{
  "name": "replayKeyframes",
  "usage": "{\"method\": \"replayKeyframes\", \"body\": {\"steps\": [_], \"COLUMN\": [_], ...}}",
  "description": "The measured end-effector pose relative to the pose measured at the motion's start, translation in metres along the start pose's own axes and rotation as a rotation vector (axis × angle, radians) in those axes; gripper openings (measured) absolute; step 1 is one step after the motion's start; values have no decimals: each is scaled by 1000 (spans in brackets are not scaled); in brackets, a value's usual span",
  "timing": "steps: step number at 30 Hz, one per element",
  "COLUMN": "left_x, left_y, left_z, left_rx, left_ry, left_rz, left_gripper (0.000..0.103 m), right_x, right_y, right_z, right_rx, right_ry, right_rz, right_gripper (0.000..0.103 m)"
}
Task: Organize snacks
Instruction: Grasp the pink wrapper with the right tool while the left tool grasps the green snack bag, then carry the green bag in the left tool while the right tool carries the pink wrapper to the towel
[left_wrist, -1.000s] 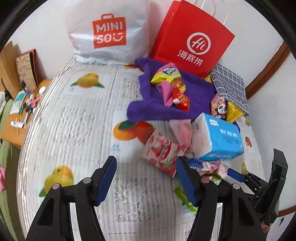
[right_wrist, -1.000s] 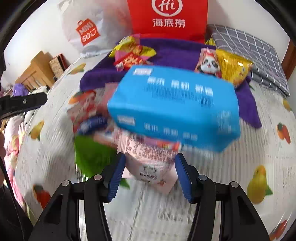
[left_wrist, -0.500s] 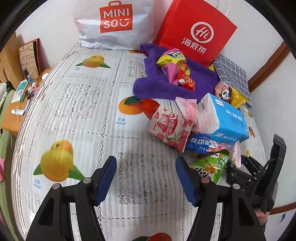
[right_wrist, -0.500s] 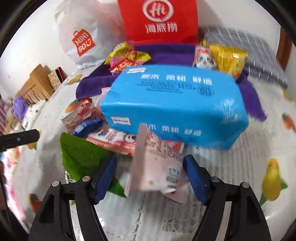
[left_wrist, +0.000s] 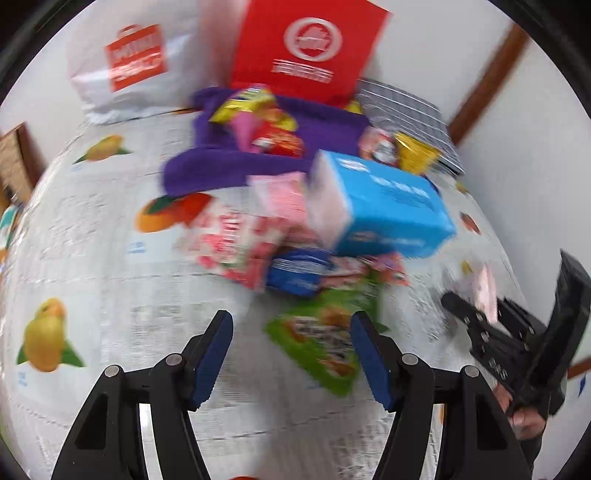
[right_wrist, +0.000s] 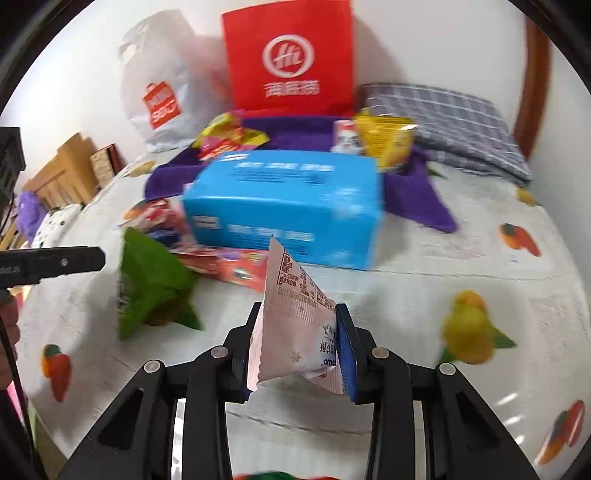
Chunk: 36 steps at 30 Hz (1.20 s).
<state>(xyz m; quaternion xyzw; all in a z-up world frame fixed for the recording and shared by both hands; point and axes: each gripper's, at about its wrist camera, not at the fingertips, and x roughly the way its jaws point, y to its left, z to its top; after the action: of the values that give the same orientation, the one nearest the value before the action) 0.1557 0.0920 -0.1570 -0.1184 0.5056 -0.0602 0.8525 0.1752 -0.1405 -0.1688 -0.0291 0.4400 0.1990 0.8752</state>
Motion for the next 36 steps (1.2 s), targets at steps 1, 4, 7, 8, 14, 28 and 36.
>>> {"method": "replayKeyframes", "body": {"steps": [1,4,7,8,14,28,36], "left_x": [3,17,29,32,39,47,49], "left_y": [-6,-19,-24,-24,-33,-38,-39], "left_z": [-2,-9,-14,-15,-16,-13,-13], "left_rx": [16,54,62,58,94,105,89], "left_ry": [4,18,0,-21,-124,-120,-120], "left_rz": [-5,-4,17,31,100,153,163], "left_gripper": [64,64,64,64,60,59,60], "right_x": [1,9,16,17,27,43,43], "right_y": [-7,-23,-34,-36,-36,-27,-19], "right_z": [-2,-4,-2,-2,13,20,20], "right_rx": [3,28,53,56,50,27,-30], "right_ry": [-4,4,8,7,-7,40,48], "right_rz": [-17,-25,12,23,70,108,71], "right_gripper": [36,36,36,36,36,36,38]}}
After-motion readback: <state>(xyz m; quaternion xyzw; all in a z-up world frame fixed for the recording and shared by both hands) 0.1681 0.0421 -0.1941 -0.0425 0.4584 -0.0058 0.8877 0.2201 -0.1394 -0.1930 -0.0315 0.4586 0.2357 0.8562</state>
